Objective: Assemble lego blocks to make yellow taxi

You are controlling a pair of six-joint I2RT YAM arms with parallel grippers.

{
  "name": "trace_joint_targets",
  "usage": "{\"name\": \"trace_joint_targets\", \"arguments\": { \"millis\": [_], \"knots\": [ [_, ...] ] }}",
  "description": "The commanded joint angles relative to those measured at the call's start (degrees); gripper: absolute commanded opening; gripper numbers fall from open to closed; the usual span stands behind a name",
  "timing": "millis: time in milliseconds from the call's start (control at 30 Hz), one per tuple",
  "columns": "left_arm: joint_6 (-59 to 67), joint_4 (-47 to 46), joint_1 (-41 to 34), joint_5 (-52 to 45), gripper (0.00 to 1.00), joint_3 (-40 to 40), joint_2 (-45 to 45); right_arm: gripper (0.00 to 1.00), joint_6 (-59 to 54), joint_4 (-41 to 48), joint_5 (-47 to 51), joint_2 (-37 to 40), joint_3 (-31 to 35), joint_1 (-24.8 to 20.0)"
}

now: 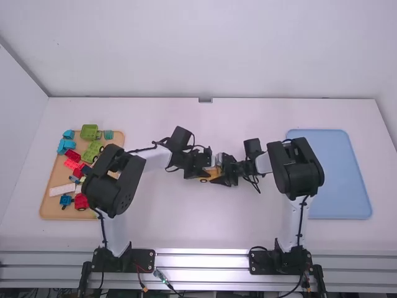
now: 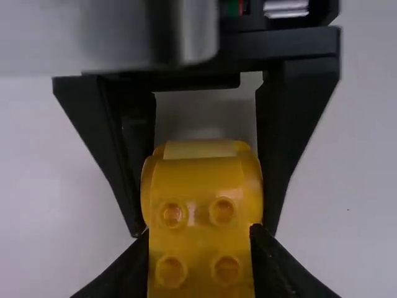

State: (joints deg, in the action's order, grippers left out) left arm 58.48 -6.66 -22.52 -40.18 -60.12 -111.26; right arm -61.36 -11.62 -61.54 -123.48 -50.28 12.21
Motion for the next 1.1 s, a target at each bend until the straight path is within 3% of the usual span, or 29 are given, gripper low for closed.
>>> {"name": "trace_joint_targets", "arguments": {
  "millis": [0,400,467,533,567,700,833,933,1067],
  "knots": [
    [1.4,-0.4,0.4,-1.1,0.40,0.8,3.1,0.45,1.1,0.3,1.6,-0.8,0.0,-0.6],
    [1.4,-3.7,4.2,-1.0,0.39,0.8,8.3,0.45,1.1,0.2,1.6,-0.8,0.0,-0.6],
    [1.4,-5.2,6.0,-1.5,0.47,0.8,10.1,0.45,1.0,0.1,1.6,-0.8,0.0,-0.6],
    [1.3,-6.6,9.3,-3.5,0.65,0.8,12.2,0.45,1.1,0.2,1.6,-0.8,-0.2,-0.6],
    [0.6,-6.6,11.3,-4.7,1.00,0.8,13.0,0.45,2.2,0.1,1.7,-0.8,-0.5,-0.6],
    [-5.4,-3.7,17.2,-10.9,0.99,0.8,13.7,0.45,7.4,0.2,3.6,-0.8,-3.5,-1.3],
    [-16.7,2.6,21.8,-10.6,0.99,1.7,13.7,0.44,9.0,1.4,3.6,0.0,-7.3,-2.8],
    [-31.3,11.2,24.0,-1.9,0.99,3.8,13.7,0.44,9.1,6.0,7.5,2.6,-11.0,-4.6],
    [-47.4,20.4,24.2,18.0,0.99,7.3,13.7,0.44,14.5,15.6,18.4,7.9,-16.5,-8.9]
  ]
}}
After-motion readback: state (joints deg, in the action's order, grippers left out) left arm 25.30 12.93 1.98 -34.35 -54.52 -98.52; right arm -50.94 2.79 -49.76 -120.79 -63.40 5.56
